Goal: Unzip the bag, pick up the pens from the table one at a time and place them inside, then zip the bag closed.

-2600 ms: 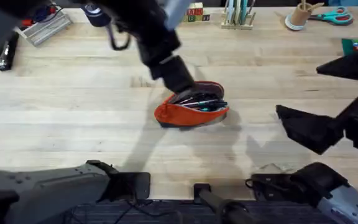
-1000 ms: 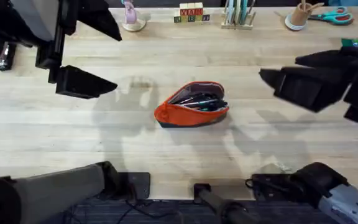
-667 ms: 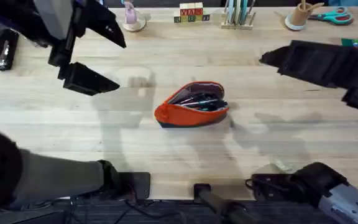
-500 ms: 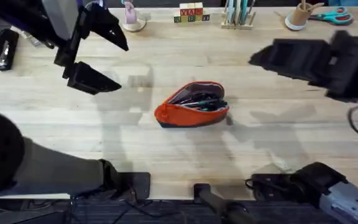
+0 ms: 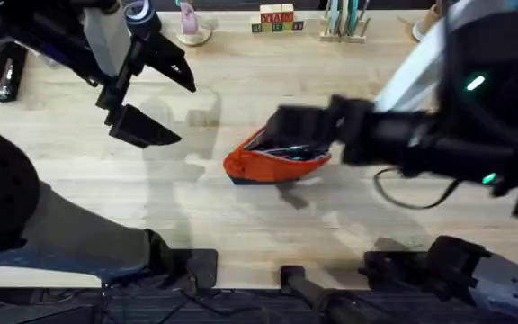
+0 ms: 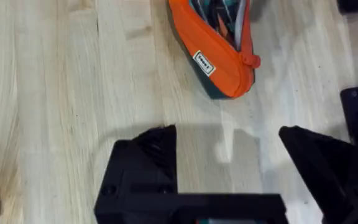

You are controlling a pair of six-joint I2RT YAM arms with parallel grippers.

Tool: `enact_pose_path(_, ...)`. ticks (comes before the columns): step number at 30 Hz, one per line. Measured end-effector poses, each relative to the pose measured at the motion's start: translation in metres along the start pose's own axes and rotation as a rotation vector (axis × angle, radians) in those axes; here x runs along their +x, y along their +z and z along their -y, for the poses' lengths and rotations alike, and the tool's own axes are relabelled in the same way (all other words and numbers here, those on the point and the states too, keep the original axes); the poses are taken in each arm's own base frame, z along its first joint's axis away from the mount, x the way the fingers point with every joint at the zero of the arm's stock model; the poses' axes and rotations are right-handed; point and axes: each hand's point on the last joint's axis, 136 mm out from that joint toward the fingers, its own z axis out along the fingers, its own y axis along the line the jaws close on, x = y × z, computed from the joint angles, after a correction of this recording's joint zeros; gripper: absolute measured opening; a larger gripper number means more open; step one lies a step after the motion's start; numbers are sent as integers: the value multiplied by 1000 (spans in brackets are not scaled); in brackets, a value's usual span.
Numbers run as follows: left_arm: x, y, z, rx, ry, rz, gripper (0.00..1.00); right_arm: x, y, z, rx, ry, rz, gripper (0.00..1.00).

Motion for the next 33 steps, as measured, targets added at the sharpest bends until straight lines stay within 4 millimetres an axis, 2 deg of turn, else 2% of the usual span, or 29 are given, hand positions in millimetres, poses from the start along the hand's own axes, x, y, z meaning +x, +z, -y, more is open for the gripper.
enact_pose_path(6, 9, 10, 1, 2, -1, -2, 994, 30, 36, -38, -33, -60, -16, 998)
enact_pose_path(8, 12, 13, 1, 2, 0, -3, 995, 42, 51, -43, -26, -74, -32, 998)
enact_pose_path(12, 19, 20, 0, -3, 4, -6, 993, 54, 74, -42, 10, -51, -47, 998)
enact_pose_path(19, 31, 33, -1, 11, -9, 2, 993, 61, 82, -42, 21, -25, -55, 998)
enact_pose_path(23, 41, 43, -5, 33, -33, 24, 995, 84, 92, -41, 45, -60, -102, 997)
enact_pose_path(29, 47, 52, -5, 61, -61, 47, 995, 113, 113, -28, 121, -93, -141, 997)
enact_pose_path(33, 47, 52, -6, 61, -62, 50, 995, 111, 127, -22, 152, -95, -103, 998)
